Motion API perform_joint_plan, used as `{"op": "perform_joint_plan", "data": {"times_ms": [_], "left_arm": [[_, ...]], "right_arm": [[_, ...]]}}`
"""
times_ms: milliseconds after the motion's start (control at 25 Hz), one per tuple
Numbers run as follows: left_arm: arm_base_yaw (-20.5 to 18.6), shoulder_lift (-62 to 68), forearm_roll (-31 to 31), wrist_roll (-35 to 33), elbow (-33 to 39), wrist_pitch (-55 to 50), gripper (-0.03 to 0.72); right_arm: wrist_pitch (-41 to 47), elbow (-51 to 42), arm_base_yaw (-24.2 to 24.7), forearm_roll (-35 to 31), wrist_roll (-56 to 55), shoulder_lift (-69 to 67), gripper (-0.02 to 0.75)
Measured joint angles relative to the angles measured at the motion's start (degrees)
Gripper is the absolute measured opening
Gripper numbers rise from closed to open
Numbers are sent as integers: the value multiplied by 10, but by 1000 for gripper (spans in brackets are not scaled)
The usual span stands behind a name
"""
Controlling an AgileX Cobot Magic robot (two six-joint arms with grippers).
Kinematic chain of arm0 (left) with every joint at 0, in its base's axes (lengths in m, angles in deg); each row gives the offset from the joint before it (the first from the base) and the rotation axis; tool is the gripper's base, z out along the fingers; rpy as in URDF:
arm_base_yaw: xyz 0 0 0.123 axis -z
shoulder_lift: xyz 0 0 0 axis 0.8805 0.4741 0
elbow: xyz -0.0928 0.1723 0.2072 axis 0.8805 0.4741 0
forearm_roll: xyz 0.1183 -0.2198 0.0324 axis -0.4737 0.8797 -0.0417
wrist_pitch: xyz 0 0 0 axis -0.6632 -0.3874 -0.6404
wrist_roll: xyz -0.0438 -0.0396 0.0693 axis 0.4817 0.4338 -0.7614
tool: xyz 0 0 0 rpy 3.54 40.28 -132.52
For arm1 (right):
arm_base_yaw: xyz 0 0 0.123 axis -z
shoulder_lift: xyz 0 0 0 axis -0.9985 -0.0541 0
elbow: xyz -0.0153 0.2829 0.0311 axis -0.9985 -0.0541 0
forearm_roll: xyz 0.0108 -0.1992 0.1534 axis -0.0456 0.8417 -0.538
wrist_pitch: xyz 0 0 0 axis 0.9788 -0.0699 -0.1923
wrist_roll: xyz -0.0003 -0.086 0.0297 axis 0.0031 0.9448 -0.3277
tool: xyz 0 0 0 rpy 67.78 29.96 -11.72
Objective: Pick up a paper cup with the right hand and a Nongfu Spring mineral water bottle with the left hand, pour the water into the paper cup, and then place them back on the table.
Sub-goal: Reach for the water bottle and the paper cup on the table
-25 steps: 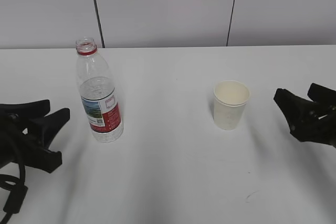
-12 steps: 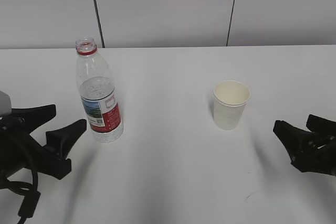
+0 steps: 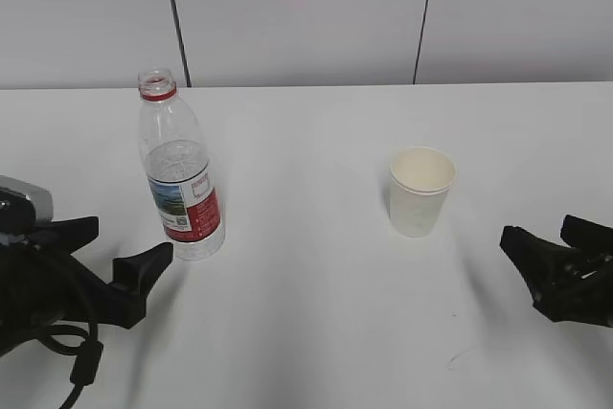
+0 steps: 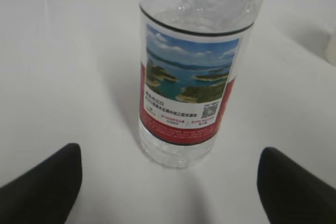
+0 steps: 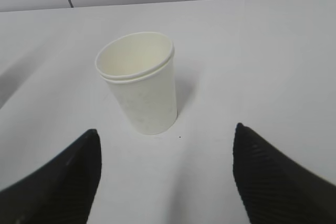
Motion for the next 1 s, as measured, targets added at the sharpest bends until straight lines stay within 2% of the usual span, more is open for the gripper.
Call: {"op": "perform_joint_plan", "data": {"times_ms": [360,720,1000], "left_arm": [[0,63,-16,1,-84,0,607],[0,142,-26,1,-190,0,596],[0,163,-29,1,-208,0,594]], "right_arm": [[-1,0,0,1,4,0,577],[-1,0,0,43,5,0,585],[-1,15,0,63,-11,-33,622]]}}
